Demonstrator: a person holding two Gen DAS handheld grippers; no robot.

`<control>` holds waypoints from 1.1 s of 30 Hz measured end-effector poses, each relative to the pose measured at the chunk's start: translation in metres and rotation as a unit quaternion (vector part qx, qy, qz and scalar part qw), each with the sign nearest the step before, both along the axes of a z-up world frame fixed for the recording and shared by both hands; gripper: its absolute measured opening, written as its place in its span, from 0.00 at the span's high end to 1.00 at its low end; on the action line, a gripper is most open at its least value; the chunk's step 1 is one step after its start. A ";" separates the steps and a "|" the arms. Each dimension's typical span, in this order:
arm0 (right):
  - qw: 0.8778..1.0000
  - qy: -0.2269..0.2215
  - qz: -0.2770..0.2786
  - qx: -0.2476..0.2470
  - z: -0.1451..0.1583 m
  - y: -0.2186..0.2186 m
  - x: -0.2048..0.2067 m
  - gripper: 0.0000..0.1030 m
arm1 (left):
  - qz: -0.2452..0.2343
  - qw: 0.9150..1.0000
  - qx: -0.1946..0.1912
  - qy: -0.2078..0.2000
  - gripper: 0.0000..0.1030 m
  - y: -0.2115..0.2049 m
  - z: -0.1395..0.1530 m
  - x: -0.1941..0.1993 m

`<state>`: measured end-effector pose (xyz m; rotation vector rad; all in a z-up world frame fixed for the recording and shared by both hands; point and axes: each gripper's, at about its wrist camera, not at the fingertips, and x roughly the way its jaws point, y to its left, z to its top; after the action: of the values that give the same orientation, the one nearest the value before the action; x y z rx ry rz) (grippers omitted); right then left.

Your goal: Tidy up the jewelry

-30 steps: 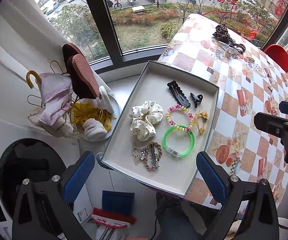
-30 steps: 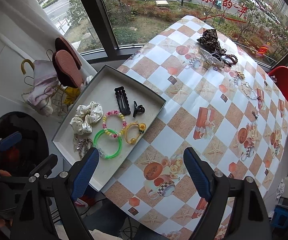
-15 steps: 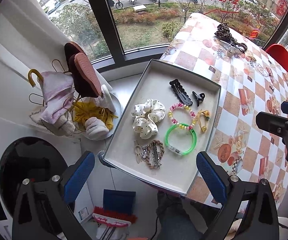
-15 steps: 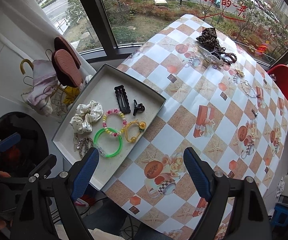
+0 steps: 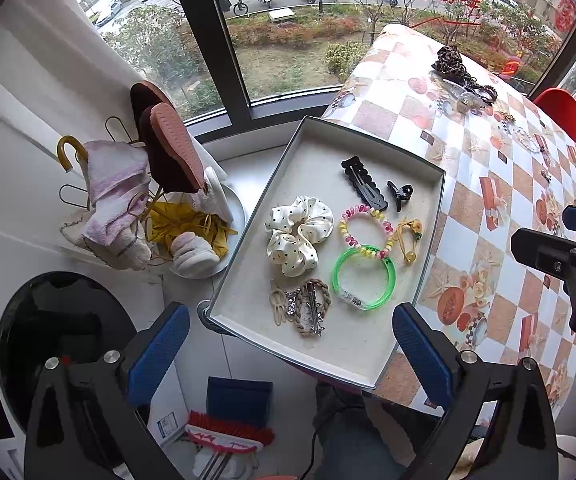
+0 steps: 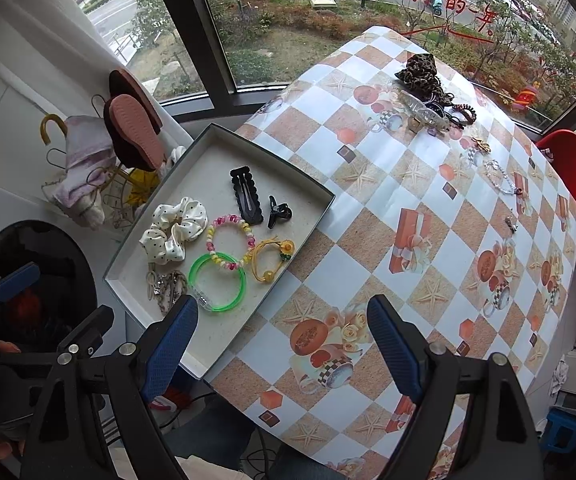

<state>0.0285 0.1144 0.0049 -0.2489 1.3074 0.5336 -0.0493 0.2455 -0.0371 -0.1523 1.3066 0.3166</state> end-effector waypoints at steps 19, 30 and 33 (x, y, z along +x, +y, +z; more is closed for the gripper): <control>1.000 0.000 0.001 -0.001 -0.002 0.003 -0.003 0.14 | 0.003 1.000 0.001 0.004 0.00 0.003 -0.003 0.000; 1.000 0.001 0.003 -0.001 -0.003 0.003 -0.004 0.14 | 0.003 1.000 0.002 0.005 0.00 0.004 -0.003 -0.001; 1.000 0.001 0.002 -0.001 -0.003 0.003 -0.004 0.14 | 0.004 1.000 0.002 0.004 0.00 0.003 -0.003 -0.002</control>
<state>0.0247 0.1172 0.0020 -0.2520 1.3099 0.5365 -0.0508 0.2487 -0.0402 -0.1535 1.3142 0.3266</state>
